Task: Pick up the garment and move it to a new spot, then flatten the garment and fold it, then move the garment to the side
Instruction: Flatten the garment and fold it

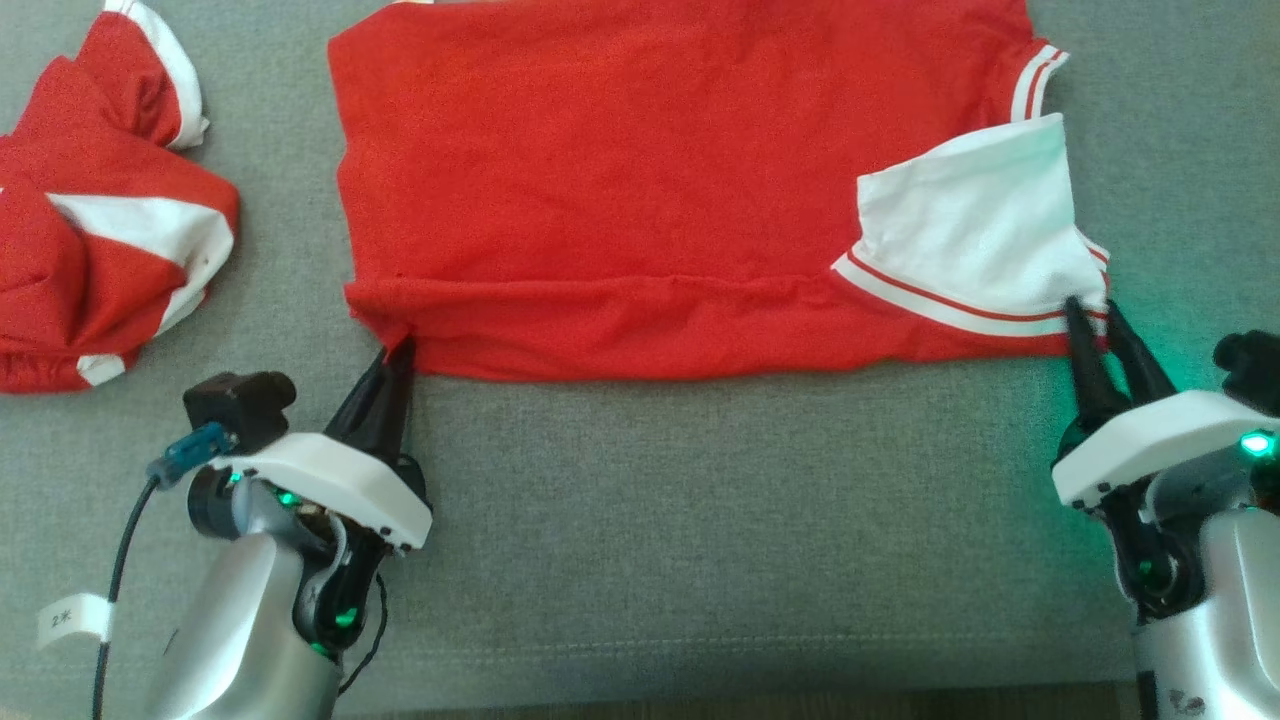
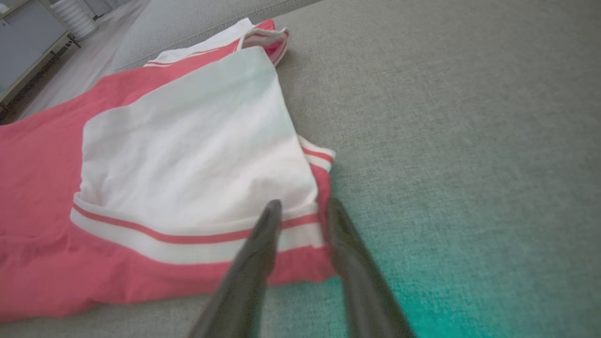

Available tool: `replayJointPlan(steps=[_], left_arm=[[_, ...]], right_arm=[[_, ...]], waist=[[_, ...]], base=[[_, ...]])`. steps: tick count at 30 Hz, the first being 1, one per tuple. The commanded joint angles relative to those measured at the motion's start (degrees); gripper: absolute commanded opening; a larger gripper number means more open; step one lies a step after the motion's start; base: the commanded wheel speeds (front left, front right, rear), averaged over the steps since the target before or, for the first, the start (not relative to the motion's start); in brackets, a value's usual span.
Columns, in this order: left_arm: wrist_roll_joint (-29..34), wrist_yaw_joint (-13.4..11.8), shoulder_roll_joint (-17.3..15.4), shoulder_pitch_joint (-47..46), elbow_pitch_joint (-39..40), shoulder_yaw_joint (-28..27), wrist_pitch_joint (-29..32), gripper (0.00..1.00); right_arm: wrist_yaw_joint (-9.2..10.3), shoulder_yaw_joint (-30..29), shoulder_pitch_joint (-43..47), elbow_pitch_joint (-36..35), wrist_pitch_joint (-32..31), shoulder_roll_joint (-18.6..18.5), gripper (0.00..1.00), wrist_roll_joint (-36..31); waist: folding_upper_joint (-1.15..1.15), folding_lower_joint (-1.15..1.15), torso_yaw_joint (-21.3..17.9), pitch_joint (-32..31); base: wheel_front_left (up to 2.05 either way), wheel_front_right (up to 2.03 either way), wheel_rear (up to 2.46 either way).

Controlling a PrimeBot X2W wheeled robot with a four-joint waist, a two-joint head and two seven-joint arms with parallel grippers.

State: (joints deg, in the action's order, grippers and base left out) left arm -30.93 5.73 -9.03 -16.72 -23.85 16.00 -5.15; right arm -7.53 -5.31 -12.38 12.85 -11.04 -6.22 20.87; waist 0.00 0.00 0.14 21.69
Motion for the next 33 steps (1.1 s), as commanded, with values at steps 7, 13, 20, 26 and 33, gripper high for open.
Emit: replayJointPlan(steps=[7, 13, 20, 26, 33], left_arm=[[0.0, -0.48, -3.3, 2.75, 6.09, -0.96, 1.35, 0.0], [0.13, -1.93, -5.47, 6.42, 13.63, -0.79, 4.56, 0.0], [-0.74, -4.47, -8.31, 12.05, 20.83, -1.63, 9.54, 0.0], [-1.52, -6.72, -10.27, 16.27, 24.29, -3.04, 12.27, 0.0], [-2.3, -8.78, -10.28, 19.14, 24.92, -3.09, 14.5, 1.0]], right_arm=[[0.04, 0.67, 1.89, -5.37, 0.47, -1.03, 0.0, 2.49], [0.04, -0.91, 7.52, -11.14, -1.24, -0.07, 0.0, 3.4], [0.04, -3.01, 16.26, -19.43, -4.29, 2.37, 0.0, 3.63], [0.04, -4.68, 23.25, -23.92, -6.35, 3.25, 0.0, 5.35], [0.04, -3.86, 24.96, -24.68, -4.92, 3.33, 1.0, 6.73]], waist=[[0.0, 0.0, 0.9, -0.78], [0.0, 0.0, 1.32, -2.19], [0.0, 0.0, 0.98, -4.94], [0.0, 0.0, 0.31, -6.84], [0.0, 0.0, -0.83, -7.68]], base=[[0.0, 0.0, 0.0], [0.0, 0.0, 0.0], [0.0, 0.0, 0.0], [0.0, 0.0, 0.0], [0.0, 0.0, 0.0]])
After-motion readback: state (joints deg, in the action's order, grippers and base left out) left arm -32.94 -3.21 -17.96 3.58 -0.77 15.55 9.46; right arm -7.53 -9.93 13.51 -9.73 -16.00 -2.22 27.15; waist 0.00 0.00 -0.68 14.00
